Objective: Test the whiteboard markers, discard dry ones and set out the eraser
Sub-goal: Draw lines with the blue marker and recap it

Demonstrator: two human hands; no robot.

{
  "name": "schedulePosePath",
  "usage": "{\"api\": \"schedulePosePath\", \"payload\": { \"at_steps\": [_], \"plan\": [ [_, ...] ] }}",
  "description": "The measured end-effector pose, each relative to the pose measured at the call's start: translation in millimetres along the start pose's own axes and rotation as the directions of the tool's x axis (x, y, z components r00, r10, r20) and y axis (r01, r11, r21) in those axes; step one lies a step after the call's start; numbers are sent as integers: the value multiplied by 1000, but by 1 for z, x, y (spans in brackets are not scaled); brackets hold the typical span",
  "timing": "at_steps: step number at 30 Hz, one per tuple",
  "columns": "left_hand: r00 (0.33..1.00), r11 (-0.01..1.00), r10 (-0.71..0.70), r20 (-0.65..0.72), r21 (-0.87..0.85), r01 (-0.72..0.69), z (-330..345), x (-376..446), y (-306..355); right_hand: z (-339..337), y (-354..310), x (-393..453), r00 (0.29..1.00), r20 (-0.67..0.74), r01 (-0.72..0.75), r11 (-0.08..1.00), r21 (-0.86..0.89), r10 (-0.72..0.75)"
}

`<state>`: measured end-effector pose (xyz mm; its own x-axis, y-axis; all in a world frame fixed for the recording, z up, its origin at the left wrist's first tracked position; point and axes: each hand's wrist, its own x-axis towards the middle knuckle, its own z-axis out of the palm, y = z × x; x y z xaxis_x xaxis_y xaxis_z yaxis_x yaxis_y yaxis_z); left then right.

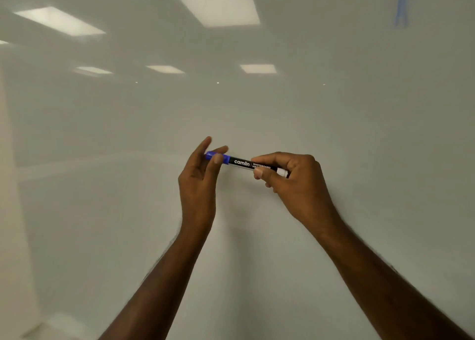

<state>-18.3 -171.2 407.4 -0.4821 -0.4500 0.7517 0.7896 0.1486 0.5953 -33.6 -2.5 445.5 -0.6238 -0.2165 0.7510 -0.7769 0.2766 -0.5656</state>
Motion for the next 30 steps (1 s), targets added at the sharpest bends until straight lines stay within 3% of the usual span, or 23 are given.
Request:
{"api": "schedulePosePath", "payload": {
  "at_steps": [2,4,8,11,16,23,30],
  "plan": [
    [989,971,149,11,189,-149,-30,-7,-10,18,10,-7,1000,25,-19,1000,-5,19],
    [935,840,319,155,411,-355,-63,-12,-25,37,19,-18,997,65,-37,999,-13,38],
    [861,596,340,379,621,-509,-119,-21,-47,77,35,-43,986,148,-78,997,-12,79],
    [834,530,243,495,652,-542,-153,-28,-60,108,48,-59,972,192,-142,990,8,138],
    [819,518,30,573,692,-503,-205,-45,-85,155,69,-98,935,302,-181,982,-52,188],
    [851,533,-238,469,795,-289,-271,-97,-138,224,109,-156,825,446,-308,938,-158,346],
    [758,461,-437,484,844,-274,-328,-150,-215,301,160,-224,744,469,-403,879,-255,477]
  ]
}}
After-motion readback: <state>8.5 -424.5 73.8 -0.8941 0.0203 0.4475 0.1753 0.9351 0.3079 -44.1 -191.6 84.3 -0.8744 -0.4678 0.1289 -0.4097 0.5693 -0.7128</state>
